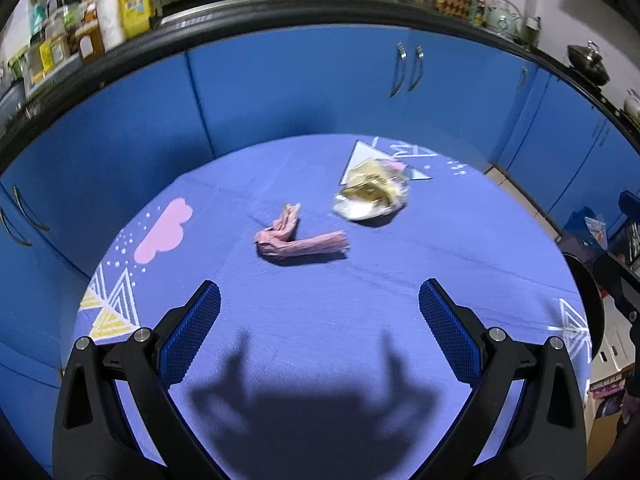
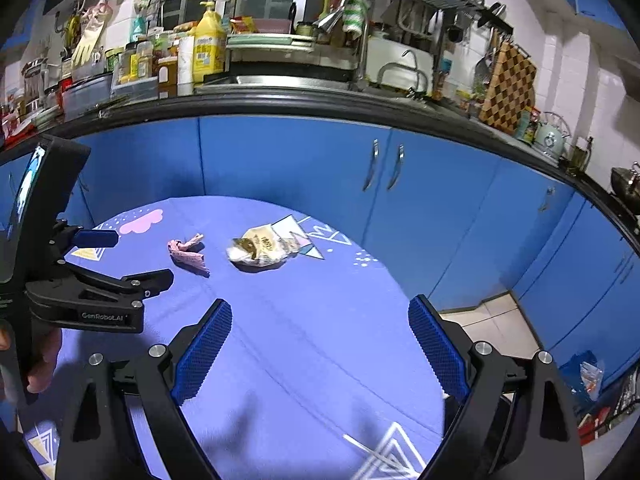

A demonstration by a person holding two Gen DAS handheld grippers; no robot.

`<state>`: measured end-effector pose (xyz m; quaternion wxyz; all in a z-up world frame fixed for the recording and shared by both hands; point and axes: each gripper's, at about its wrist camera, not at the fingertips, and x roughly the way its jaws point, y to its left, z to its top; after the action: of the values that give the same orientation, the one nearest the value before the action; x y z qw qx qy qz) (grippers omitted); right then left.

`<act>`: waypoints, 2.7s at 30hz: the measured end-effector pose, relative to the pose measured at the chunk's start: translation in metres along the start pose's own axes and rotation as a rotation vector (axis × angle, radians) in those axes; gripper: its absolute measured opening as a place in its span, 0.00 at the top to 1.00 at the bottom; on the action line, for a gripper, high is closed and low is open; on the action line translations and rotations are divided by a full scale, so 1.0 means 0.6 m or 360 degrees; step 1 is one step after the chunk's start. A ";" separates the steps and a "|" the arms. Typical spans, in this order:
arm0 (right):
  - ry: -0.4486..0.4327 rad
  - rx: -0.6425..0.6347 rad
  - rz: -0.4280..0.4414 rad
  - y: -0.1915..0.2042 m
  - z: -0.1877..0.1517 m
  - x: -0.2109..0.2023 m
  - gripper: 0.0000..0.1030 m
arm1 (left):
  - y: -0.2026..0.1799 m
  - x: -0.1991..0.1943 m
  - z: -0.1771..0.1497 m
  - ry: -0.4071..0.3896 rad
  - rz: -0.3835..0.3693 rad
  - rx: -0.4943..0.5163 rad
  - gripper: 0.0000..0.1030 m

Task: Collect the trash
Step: 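Grasp the pink cloth with the left tool while the right tool grasps the yellow snack bag, then carry the pink cloth and snack bag over the black bin with both tools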

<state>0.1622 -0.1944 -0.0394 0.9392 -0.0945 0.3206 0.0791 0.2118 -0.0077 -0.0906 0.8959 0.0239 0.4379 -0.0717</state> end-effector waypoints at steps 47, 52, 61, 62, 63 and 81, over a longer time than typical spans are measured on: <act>0.0341 -0.0096 0.0269 0.109 0.058 0.325 0.58 | 0.151 0.139 0.043 -0.0032 0.0036 -0.0187 0.66; 0.0368 -0.0118 0.0303 0.114 0.053 0.311 0.73 | 0.145 0.138 0.049 -0.0037 0.0014 -0.0169 0.66; 0.0410 -0.0126 0.0304 0.110 0.016 0.243 0.75 | 0.121 0.124 0.039 -0.0030 -0.0016 -0.0111 0.66; 0.0412 -0.0137 0.0301 0.111 0.010 0.229 0.75 | 0.117 0.125 0.035 -0.0019 -0.0018 -0.0102 0.66; 0.0412 -0.0140 0.0300 0.110 0.006 0.220 0.75 | 0.114 0.124 0.030 -0.0003 -0.0014 -0.0091 0.66; 0.0331 -0.0167 0.0193 0.087 -0.071 -0.004 0.75 | 0.036 -0.003 -0.062 -0.0019 -0.0050 0.0042 0.66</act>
<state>0.1240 -0.1536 -0.0777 0.8881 -0.1316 0.4169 0.1421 0.1848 0.0178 -0.1128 0.8969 0.0283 0.4318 -0.0917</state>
